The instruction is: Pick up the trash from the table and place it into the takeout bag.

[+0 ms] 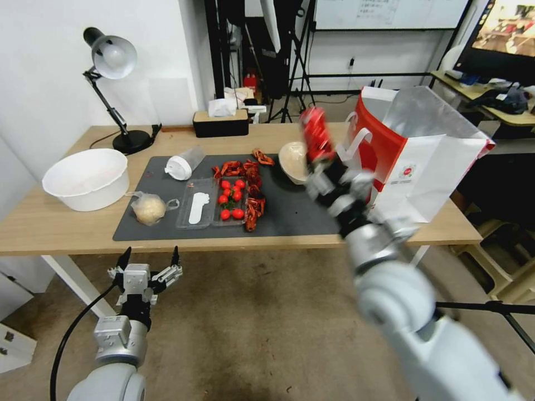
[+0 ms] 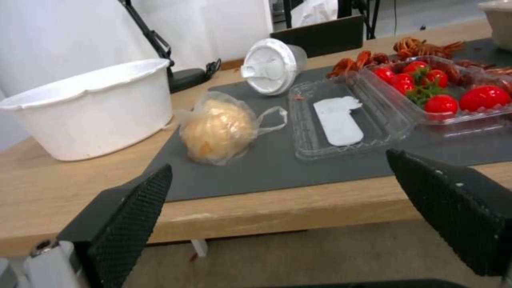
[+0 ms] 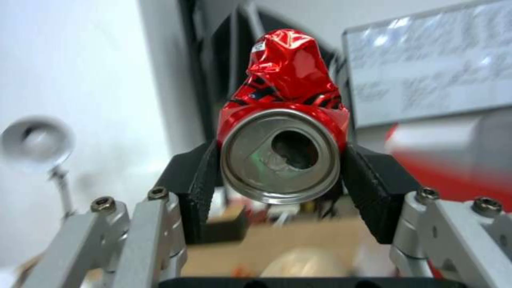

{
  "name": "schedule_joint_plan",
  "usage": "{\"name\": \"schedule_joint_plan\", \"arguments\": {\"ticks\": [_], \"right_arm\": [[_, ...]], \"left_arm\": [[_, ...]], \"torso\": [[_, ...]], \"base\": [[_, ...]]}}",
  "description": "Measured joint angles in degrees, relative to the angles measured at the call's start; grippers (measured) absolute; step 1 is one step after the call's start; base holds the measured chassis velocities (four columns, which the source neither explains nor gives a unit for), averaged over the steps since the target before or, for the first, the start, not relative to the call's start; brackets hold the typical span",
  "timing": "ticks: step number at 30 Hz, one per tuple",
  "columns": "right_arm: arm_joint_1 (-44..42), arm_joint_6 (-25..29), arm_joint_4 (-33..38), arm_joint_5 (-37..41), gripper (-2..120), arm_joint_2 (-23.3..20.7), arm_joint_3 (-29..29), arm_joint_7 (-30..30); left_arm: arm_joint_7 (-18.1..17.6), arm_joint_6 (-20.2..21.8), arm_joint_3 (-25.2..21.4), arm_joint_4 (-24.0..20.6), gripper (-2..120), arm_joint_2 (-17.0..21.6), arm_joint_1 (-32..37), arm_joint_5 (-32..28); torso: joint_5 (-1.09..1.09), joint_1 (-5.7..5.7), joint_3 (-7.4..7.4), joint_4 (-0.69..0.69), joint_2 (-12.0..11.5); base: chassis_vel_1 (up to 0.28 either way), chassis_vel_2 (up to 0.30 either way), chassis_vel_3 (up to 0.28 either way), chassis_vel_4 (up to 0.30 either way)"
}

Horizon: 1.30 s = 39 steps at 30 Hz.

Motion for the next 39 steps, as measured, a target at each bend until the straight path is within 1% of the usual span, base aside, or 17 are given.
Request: {"name": "schedule_joint_plan", "arguments": {"ticks": [4, 7, 8, 11, 16, 21, 23, 25, 26, 28, 29, 30, 33, 34, 36, 38, 39], "right_arm": [[2.84, -1.58, -0.24, 4.93, 53, -2.78, 5.52, 1.84], [5.11, -5.14, -1.59, 9.45, 53, -4.75, 10.42, 5.46], [5.11, -5.14, -1.59, 9.45, 53, -4.75, 10.42, 5.46], [6.96, -8.65, -4.43, 12.83, 53, -6.38, 13.68, 9.46], [8.60, -10.35, -7.40, 13.97, 53, -7.33, 14.13, 11.72], [11.21, -14.54, -10.89, 16.88, 53, -7.41, 12.64, 16.38], [11.64, -15.18, -11.52, 17.43, 54, -7.25, 12.24, 16.97], [12.12, -15.57, -12.33, 17.71, 63, -6.91, 11.56, 17.40], [12.12, -15.57, -12.33, 17.71, 63, -6.91, 11.56, 17.40], [12.34, -15.67, -12.60, 17.74, 71, -6.65, 11.31, 17.50], [12.41, -15.67, -12.64, 17.73, 78, -6.56, 11.24, 17.52], [12.41, -15.67, -12.64, 17.73, 78, -6.56, 11.24, 17.52], [12.74, -14.91, -12.61, 17.85, 92, -6.60, 11.21, 17.23], [12.74, -14.91, -12.61, 17.85, 92, -6.60, 11.21, 17.23], [13.16, -11.10, -12.17, 19.15, 99, -6.98, 11.41, 15.06], [13.22, -9.64, -11.82, 19.85, 100, -7.14, 11.64, 13.76], [13.09, -6.98, -11.00, 21.01, 100, -7.42, 12.27, 10.98]], "left_arm": [[0.03, -0.04, 0.23, -0.17, 100, -0.20, 0.35, 0.46], [0.04, -0.22, 0.36, -0.47, 100, -0.33, 0.75, 0.78], [0.04, -0.22, 0.36, -0.47, 100, -0.33, 0.75, 0.78], [0.05, -0.45, 0.42, -0.64, 100, -0.32, 0.92, 0.85], [0.06, -0.63, 0.59, -0.67, 100, -0.32, 1.05, 0.93], [0.06, -0.84, 0.70, -0.80, 100, -0.19, 1.24, 1.01], [0.06, -0.85, 0.69, -0.86, 100, -0.15, 1.25, 1.01], [0.06, -0.89, 0.61, -0.87, 100, -0.10, 1.29, 1.01], [0.06, -0.89, 0.61, -0.87, 100, -0.10, 1.29, 1.01], [0.06, -0.99, 0.53, -0.88, 100, -0.08, 1.37, 1.02], [0.06, -1.03, 0.49, -0.88, 100, -0.06, 1.39, 1.03], [0.06, -1.03, 0.49, -0.88, 100, -0.06, 1.39, 1.03], [0.05, -1.05, 0.48, -0.88, 100, -0.05, 1.37, 1.07], [0.05, -1.05, 0.48, -0.88, 100, -0.05, 1.37, 1.07], [0.05, -1.05, 0.52, -0.88, 100, -0.10, 1.32, 1.12], [0.05, -1.05, 0.53, -0.86, 100, -0.11, 1.30, 1.15], [0.05, -1.05, 0.56, -0.79, 100, -0.14, 1.26, 1.18]], "torso": [[0.00, 0.00, 0.00, 0.01, 0.00], [-0.01, 0.00, 0.00, 0.01, 0.00], [-0.01, 0.00, 0.00, 0.01, 0.00], [0.00, 0.00, 0.00, 0.00, 0.00], [0.00, 0.00, 0.00, 0.00, 0.00], [-0.02, 0.00, 0.00, 0.01, 0.00], [-0.01, 0.00, 0.00, 0.01, 0.00], [-0.01, 0.00, 0.00, 0.01, 0.00], [-0.01, 0.00, 0.00, 0.01, 0.00], [-0.01, 0.00, 0.00, 0.01, 0.00], [-0.02, 0.00, 0.00, 0.01, 0.00], [-0.02, 0.00, 0.00, 0.01, 0.00], [-0.01, -0.01, 0.00, 0.00, 0.00], [-0.01, -0.01, 0.00, 0.00, 0.00], [-0.01, 0.00, 0.01, 0.01, 0.00], [-0.02, 0.00, 0.00, 0.01, 0.00], [-0.02, 0.00, 0.00, 0.01, 0.00]], "base": [[0.000, 0.000, 0.000, 0.000], [0.000, 0.000, 0.000, 0.000], [0.000, 0.000, 0.000, 0.000], [0.000, 0.000, 0.000, 0.000], [0.000, 0.000, 0.000, 0.000], [0.000, 0.000, 0.000, 0.000], [0.000, 0.000, 0.000, 0.000], [0.000, 0.000, 0.000, 0.000], [0.000, 0.000, 0.000, 0.000], [0.000, 0.000, 0.000, 0.000], [0.000, 0.000, 0.000, 0.000], [0.000, 0.000, 0.000, 0.000], [0.000, 0.000, 0.000, 0.000], [0.000, 0.000, 0.000, 0.000], [0.000, 0.000, 0.000, 0.000], [0.000, 0.000, 0.000, 0.000], [0.000, 0.000, 0.000, 0.000]]}}
